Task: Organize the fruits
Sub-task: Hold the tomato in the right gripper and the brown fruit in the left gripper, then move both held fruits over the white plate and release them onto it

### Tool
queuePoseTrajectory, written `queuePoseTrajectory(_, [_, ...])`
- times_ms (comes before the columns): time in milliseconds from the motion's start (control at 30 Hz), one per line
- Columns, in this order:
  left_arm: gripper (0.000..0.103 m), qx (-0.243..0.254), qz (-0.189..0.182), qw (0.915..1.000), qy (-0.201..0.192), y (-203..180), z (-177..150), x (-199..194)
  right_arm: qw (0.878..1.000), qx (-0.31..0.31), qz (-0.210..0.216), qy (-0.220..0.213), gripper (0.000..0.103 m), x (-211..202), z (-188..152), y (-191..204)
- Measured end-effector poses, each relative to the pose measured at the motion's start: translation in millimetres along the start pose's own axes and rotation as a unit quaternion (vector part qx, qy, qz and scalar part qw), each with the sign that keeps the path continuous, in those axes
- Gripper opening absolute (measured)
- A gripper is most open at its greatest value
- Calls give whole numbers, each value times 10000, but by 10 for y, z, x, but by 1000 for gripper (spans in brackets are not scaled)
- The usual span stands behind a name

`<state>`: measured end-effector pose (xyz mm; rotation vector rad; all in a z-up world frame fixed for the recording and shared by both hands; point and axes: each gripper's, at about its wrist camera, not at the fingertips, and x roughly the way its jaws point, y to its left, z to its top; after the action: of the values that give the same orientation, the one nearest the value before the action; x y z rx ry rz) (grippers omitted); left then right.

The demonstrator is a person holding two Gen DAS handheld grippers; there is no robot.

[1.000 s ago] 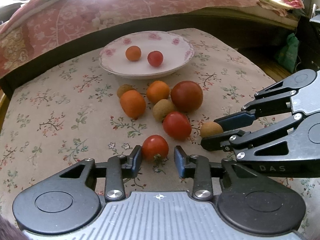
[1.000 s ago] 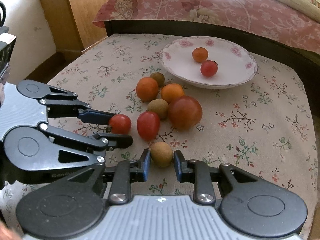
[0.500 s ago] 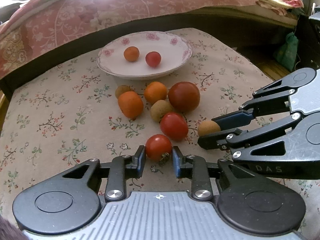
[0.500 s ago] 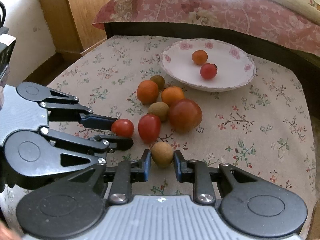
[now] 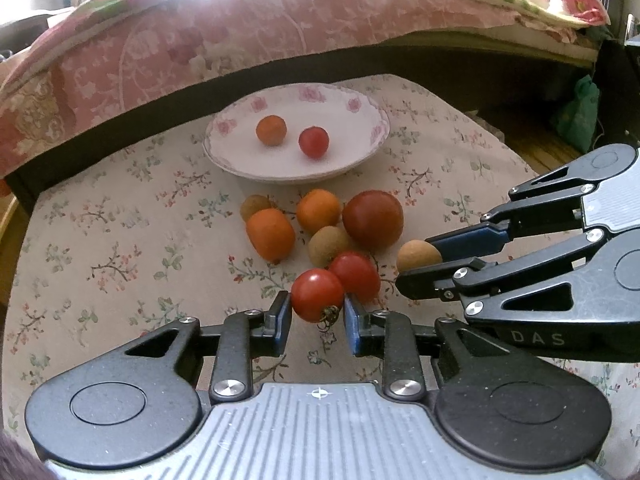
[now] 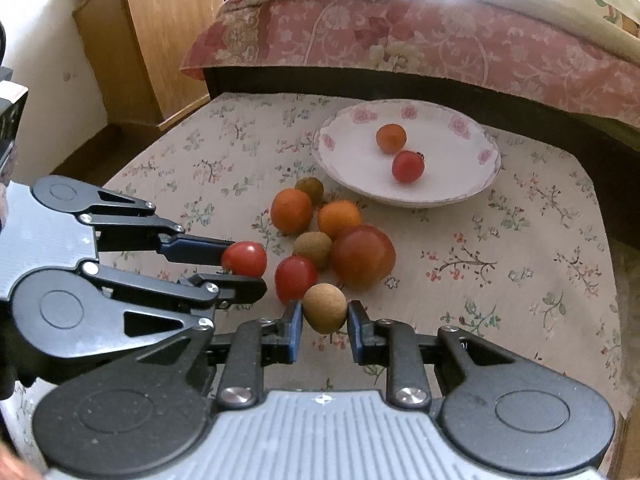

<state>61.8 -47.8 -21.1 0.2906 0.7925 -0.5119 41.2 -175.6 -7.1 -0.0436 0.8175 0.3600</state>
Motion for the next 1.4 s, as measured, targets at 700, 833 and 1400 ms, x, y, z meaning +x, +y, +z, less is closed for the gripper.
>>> queuePoseTrajectory(700, [34, -51, 121, 9993, -352, 11, 209, -139, 9989, 129, -126, -424, 26, -161, 145, -47])
queuePoseTrajectory(833, [34, -75, 117, 9990, -420, 29, 261, -134, 9985, 209, -137, -496, 26, -174, 188, -86])
queuePoseTrajectory(1400, [34, -222, 164, 9977, -624, 166, 559, 31, 9965, 261, -239, -753, 26, -61, 500, -287])
